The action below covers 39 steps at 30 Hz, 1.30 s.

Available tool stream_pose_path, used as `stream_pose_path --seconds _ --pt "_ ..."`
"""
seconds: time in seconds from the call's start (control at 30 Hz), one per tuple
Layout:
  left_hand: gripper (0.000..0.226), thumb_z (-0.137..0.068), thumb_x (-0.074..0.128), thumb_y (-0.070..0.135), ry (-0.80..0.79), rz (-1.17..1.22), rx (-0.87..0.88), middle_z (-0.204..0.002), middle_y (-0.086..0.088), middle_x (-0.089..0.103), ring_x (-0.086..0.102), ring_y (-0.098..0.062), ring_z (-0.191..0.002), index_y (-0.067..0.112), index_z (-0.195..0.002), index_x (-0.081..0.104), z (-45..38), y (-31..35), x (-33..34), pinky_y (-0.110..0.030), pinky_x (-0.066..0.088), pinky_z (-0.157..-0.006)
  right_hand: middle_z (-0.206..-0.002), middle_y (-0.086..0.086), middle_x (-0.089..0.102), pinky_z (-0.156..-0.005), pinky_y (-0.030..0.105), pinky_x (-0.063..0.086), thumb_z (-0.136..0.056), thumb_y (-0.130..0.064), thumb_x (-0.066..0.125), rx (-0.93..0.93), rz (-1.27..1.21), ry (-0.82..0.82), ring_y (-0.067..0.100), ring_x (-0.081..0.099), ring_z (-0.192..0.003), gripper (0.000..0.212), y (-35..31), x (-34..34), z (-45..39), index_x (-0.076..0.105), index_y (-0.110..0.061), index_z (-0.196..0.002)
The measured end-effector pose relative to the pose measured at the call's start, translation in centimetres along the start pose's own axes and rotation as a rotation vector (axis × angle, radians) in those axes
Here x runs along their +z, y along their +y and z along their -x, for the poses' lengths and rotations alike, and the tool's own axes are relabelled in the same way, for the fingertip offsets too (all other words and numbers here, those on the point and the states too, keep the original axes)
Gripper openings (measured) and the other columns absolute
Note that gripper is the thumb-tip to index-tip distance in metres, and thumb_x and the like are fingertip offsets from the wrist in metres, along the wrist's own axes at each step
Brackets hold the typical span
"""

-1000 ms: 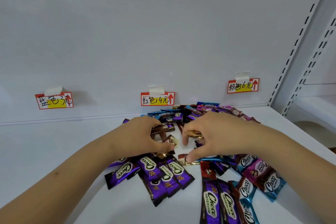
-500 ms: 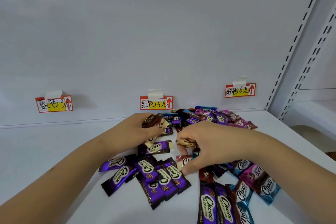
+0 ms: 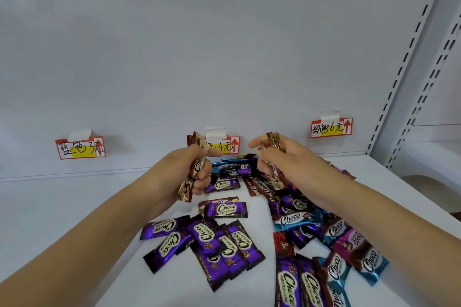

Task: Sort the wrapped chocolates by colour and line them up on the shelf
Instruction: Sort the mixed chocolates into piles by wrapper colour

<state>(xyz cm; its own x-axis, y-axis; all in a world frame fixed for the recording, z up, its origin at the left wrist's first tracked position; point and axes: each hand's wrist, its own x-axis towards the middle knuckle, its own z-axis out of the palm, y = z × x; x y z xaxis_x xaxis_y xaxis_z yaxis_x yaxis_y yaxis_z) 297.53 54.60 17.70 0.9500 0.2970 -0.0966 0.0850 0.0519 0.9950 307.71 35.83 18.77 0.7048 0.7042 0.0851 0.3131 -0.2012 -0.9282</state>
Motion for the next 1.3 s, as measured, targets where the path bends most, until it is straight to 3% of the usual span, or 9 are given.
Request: stream_pose_path --seconds 0.13,0.33,0.5,0.63,0.73,0.83,1.0,1.13,1.3 --pt "0.020 -0.101 0.037 0.012 0.122 0.068 0.008 -0.060 -0.004 0.051 0.058 -0.018 -0.057 0.008 -0.106 0.056 0.2 0.8 -1.2 -0.028 0.053 -0.055 -0.061 -0.003 0.047 -0.064 0.027 0.035 -0.102 -0.028 0.046 0.072 -0.215 -0.022 0.014 0.042 -0.063 0.025 -0.6 0.6 -0.5 0.066 -0.014 -0.100" --pt "0.027 -0.099 0.039 0.004 0.199 0.005 -0.012 -0.065 -0.001 0.041 0.036 -0.012 -0.055 0.010 -0.114 0.061 3.3 -0.1 -5.7 -0.023 0.029 -0.045 -0.066 0.001 0.052 -0.051 0.026 0.047 -0.102 -0.033 0.049 0.254 -0.504 -0.219 0.015 0.052 -0.056 0.027 -1.6 4.9 -1.2 0.057 -0.009 -0.110" --pt "0.028 -0.086 0.054 0.045 0.415 -0.261 -0.032 -0.069 0.002 0.048 0.040 -0.014 -0.061 0.026 -0.102 0.067 6.5 -0.7 -9.8 -0.028 0.032 -0.054 -0.071 -0.003 0.050 -0.050 0.021 0.034 -0.094 -0.061 0.045 0.231 -0.355 -0.362 0.010 0.042 -0.056 0.056 -3.6 11.2 -3.2 0.060 -0.010 -0.113" --pt "0.031 -0.087 0.045 0.063 0.448 -0.515 0.042 -0.098 0.010 0.056 0.055 -0.007 -0.084 0.048 -0.111 0.059 8.9 -2.0 -11.8 -0.035 0.050 -0.084 -0.119 -0.002 0.064 -0.099 0.030 0.045 -0.087 -0.078 0.026 0.214 -0.256 -0.572 0.012 0.059 -0.107 0.086 -4.9 14.7 -3.9 0.054 -0.011 -0.133" --pt "0.067 -0.083 0.026 0.078 0.408 -0.893 0.113 -0.136 0.017 0.037 0.033 -0.008 -0.130 0.050 -0.143 0.032 10.5 -3.9 -11.5 -0.037 0.029 -0.112 -0.139 -0.008 0.054 -0.114 0.038 0.033 -0.085 -0.079 0.015 0.070 0.062 -0.436 0.012 0.050 -0.127 0.087 -4.6 14.3 -3.5 0.046 -0.023 -0.143" --pt "0.076 -0.081 0.018 0.083 0.314 -1.215 0.084 -0.154 0.018 0.015 0.011 -0.011 -0.143 0.052 -0.150 0.011 10.6 -5.3 -10.8 -0.044 0.015 -0.118 -0.127 -0.012 0.062 -0.105 0.032 0.042 -0.091 -0.069 0.031 -0.139 0.348 -0.283 0.006 0.056 -0.117 0.063 -2.7 11.3 -3.3 0.058 -0.028 -0.130" --pt "0.071 -0.084 0.017 0.079 0.282 -1.408 0.054 -0.159 0.011 0.020 0.015 -0.014 -0.146 0.050 -0.149 0.023 9.7 -6.2 -10.2 -0.047 0.013 -0.120 -0.099 -0.008 0.067 -0.079 0.019 0.046 -0.101 -0.036 0.043 -0.358 0.660 -0.043 0.005 0.059 -0.092 0.026 0.7 7.1 -2.5 0.067 -0.026 -0.103" --pt "0.052 -0.096 0.031 0.063 0.339 -1.377 0.057 -0.160 0.010 0.025 0.021 -0.014 -0.146 0.049 -0.146 0.033 9.1 -6.0 -11.3 -0.045 0.019 -0.119 -0.113 -0.018 0.060 -0.094 0.022 0.041 -0.102 -0.029 0.042 -0.467 0.689 -0.166 -0.001 0.052 -0.107 0.028 1.1 8.0 -2.5 0.064 -0.030 -0.120" --pt "0.053 -0.097 0.017 0.063 0.087 -1.414 0.039 -0.160 0.028 -0.006 -0.005 -0.007 -0.150 0.057 -0.149 0.005 8.8 -5.5 -12.3 -0.054 0.004 -0.121 -0.150 -0.018 0.037 -0.116 0.020 0.019 -0.104 -0.042 0.033 -0.507 0.852 -0.384 -0.001 0.027 -0.138 0.045 1.0 10.0 -1.4 0.038 -0.034 -0.148"
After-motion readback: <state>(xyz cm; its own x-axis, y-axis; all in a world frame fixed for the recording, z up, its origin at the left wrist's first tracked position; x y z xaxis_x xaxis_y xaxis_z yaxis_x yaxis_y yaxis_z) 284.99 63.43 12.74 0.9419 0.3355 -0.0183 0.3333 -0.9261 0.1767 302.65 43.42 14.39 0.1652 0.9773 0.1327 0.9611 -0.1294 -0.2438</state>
